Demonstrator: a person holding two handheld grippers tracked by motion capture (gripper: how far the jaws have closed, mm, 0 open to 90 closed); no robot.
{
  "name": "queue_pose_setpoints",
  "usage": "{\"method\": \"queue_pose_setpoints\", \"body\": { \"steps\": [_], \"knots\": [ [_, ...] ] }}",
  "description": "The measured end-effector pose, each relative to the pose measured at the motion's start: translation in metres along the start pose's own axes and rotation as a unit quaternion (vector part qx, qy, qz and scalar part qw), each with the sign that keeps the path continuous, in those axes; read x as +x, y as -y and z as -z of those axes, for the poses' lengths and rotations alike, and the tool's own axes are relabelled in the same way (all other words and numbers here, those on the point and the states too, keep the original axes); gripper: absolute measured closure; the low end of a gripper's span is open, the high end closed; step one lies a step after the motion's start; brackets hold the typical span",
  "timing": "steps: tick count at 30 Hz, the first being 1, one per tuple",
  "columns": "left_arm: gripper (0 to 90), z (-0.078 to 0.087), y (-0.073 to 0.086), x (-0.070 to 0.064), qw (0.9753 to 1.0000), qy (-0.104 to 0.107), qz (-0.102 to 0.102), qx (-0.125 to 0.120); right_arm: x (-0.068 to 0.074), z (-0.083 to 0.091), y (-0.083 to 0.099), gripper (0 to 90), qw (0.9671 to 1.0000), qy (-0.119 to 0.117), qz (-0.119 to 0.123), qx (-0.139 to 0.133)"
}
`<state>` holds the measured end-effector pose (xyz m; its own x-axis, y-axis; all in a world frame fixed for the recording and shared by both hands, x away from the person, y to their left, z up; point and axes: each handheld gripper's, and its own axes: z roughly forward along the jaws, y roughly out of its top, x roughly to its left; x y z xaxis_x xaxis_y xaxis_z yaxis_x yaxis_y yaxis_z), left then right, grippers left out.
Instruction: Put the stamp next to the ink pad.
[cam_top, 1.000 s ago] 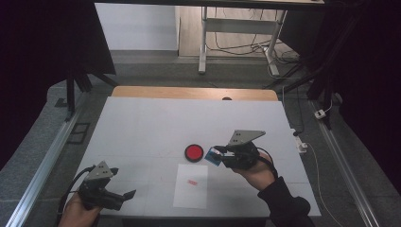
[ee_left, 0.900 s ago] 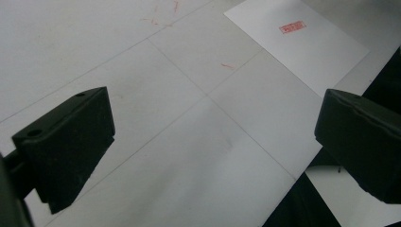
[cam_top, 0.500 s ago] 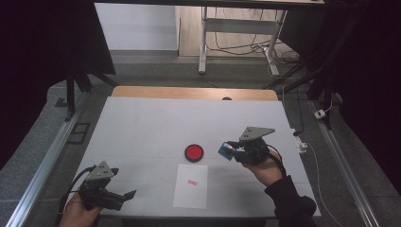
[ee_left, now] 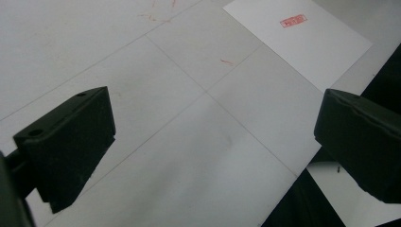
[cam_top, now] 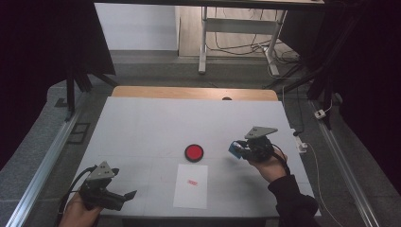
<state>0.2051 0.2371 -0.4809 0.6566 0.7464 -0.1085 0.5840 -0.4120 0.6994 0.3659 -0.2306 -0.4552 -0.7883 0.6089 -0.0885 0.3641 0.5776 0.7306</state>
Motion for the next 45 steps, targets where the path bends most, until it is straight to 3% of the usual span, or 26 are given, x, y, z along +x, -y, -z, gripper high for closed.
{"method": "queue_pose_setpoints", "body": {
  "steps": [9,27,36,41,45],
  "knots": [
    [0.0,0.0,0.0,0.0,1.0,0.0,-0.001,0.002,-0.008,-0.009,0.009,69.5,0.9997,0.0,-0.02,0.017],
    [0.2,-0.001,0.0,0.0,1.0,0.001,-0.004,0.005,-0.009,-0.025,0.017,68.9,0.9985,-0.005,-0.02,0.051],
    [0.2,-0.001,0.0,0.0,1.0,0.001,-0.003,0.004,-0.008,-0.019,0.013,61.1,0.999,-0.004,-0.028,0.035],
    [0.2,0.0,0.0,0.0,1.0,0.001,-0.001,0.003,-0.004,-0.014,0.01,52.3,0.999,-0.012,-0.037,0.023],
    [0.2,0.0,0.0,0.0,1.0,0.001,-0.001,0.002,-0.001,-0.013,0.008,45.8,0.9988,-0.014,-0.037,0.03]
  ]
}}
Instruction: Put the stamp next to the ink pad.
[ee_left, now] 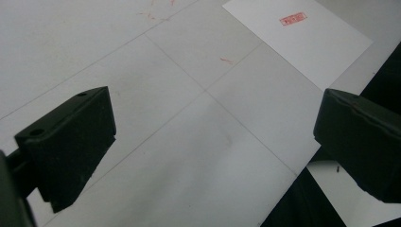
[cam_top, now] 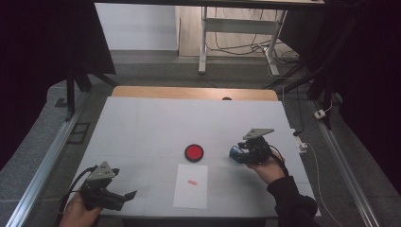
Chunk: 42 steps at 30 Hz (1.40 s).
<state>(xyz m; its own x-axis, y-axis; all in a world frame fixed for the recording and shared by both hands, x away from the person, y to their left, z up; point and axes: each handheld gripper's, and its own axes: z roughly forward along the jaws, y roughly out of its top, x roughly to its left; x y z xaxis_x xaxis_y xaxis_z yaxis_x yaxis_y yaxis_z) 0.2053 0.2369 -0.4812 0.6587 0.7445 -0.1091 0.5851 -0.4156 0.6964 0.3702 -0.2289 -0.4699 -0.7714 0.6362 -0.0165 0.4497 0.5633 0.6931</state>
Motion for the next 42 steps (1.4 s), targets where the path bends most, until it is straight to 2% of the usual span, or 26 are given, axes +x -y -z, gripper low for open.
{"method": "queue_pose_setpoints", "body": {
  "steps": [6,15,18,24,27,32,38,42],
  "knots": [
    [0.2,0.0,0.0,0.0,1.0,0.0,0.001,-0.001,0.005,0.007,-0.001,36.8,0.9999,-0.002,-0.007,-0.007],
    [0.2,0.0,0.0,0.0,1.0,-0.001,0.001,0.0,0.016,0.022,0.002,24.6,0.9993,-0.005,-0.02,-0.031],
    [0.1,0.0,0.0,0.0,1.0,-0.001,0.0,0.001,0.018,0.024,0.005,20.8,0.9993,0.011,-0.02,-0.028],
    [0.2,0.0,0.0,0.0,1.0,-0.001,-0.001,0.001,0.022,0.033,0.009,10.7,0.9986,0.015,-0.037,-0.036],
    [0.2,0.0,0.0,0.0,1.0,0.0,-0.001,0.002,0.025,0.038,0.013,3.7,0.9986,0.022,-0.036,-0.033],
    [0.1,0.0,0.0,0.0,1.0,-0.001,-0.001,0.002,0.029,0.048,0.02,0.1,0.9984,0.025,-0.036,-0.036],
    [0.1,0.0,0.0,0.0,1.0,0.0,0.0,0.002,0.035,0.061,0.027,0.0,0.9968,0.039,-0.047,-0.052],
    [0.1,0.0,0.0,0.0,1.0,0.0,0.001,0.001,0.039,0.068,0.034,0.0,0.9963,0.045,-0.052,-0.052]
  ]
}}
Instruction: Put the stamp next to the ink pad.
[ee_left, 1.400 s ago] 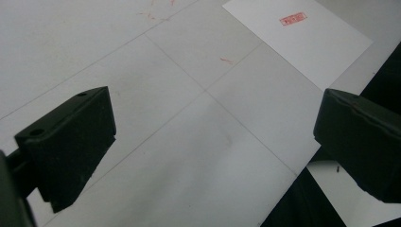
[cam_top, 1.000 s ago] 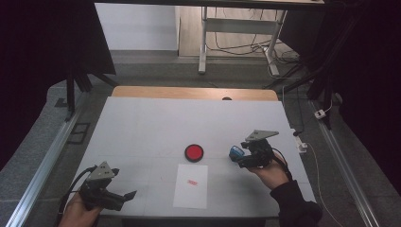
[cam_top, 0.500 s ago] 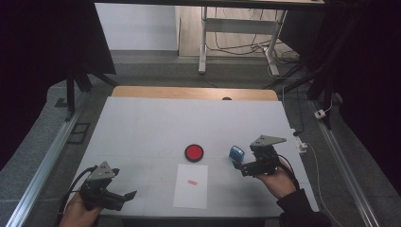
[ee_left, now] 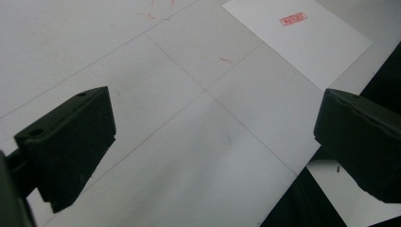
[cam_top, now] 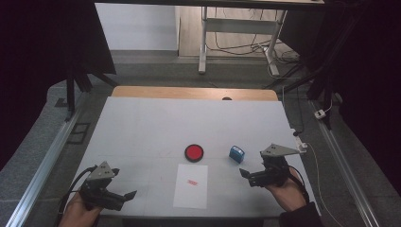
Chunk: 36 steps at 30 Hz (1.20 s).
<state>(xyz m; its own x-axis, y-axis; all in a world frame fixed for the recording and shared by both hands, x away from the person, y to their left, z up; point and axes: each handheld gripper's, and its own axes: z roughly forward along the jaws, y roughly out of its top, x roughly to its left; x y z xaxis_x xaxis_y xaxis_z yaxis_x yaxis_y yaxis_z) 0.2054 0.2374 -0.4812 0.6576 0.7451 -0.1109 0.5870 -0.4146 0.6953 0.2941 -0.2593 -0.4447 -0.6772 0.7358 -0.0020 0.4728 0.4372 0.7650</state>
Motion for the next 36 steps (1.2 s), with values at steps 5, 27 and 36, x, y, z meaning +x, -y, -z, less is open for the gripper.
{"method": "queue_pose_setpoints", "body": {
  "steps": [5,27,36],
  "knots": [
    [0.1,0.0,0.0,0.0,1.0,0.0,0.0,0.0,0.001,0.011,0.009,0.0,0.9999,0.007,-0.01,-0.006],
    [0.0,0.0,0.0,0.0,1.0,-0.001,0.001,-0.001,-0.005,0.049,0.05,0.0,0.9973,0.027,-0.068,0.0],
    [0.0,0.0,0.0,0.0,1.0,-0.002,-0.001,0.002,-0.003,0.054,0.054,0.0,0.9971,0.032,-0.069,0.012]
  ]
}}
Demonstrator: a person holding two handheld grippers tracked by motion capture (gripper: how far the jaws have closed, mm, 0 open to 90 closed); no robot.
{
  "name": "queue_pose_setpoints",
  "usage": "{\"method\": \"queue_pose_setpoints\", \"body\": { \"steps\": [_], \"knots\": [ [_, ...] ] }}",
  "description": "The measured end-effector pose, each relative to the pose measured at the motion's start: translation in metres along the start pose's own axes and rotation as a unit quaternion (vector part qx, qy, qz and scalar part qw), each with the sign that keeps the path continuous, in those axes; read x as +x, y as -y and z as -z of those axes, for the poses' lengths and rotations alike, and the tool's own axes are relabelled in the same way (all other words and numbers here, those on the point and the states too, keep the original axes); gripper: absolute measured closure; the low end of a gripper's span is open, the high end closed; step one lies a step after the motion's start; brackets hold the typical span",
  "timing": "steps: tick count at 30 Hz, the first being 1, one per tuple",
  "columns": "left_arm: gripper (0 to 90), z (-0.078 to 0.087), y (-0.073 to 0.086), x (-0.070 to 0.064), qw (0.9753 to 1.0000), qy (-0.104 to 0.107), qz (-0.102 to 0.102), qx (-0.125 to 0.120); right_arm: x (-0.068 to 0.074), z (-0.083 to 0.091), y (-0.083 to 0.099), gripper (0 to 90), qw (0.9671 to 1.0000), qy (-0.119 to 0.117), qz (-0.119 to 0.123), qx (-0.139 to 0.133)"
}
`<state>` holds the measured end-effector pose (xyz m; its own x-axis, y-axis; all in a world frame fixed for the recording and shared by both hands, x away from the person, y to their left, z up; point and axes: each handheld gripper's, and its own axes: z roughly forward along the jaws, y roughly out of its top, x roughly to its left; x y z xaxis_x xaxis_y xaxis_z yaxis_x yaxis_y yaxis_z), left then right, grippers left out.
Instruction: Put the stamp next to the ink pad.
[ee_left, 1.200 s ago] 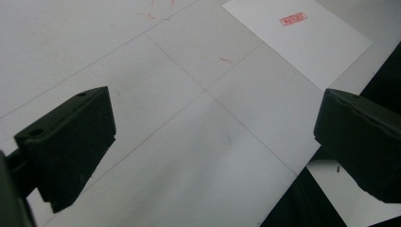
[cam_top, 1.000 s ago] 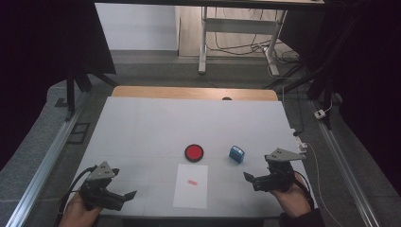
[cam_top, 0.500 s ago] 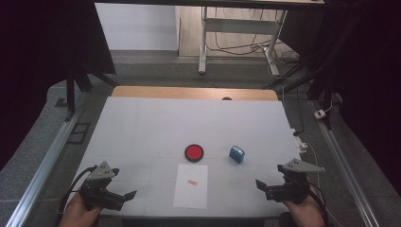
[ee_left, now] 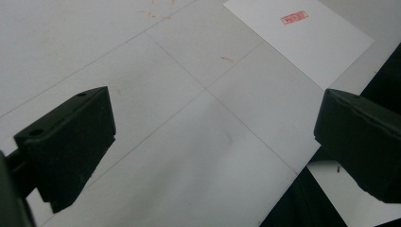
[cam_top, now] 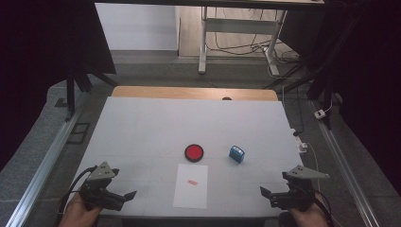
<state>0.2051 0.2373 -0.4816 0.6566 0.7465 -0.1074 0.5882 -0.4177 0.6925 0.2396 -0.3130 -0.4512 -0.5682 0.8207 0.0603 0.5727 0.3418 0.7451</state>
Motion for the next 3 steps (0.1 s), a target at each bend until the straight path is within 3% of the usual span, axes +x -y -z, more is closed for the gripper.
{"method": "queue_pose_setpoints", "body": {
  "steps": [3],
  "knots": [
    [0.0,-0.0001,-0.0006,0.0005,1.0,0.002,0.003,-0.001,0.0007,-0.0012,-0.0001,0.0,1.0,0.0,0.005,0.003]
  ]
}}
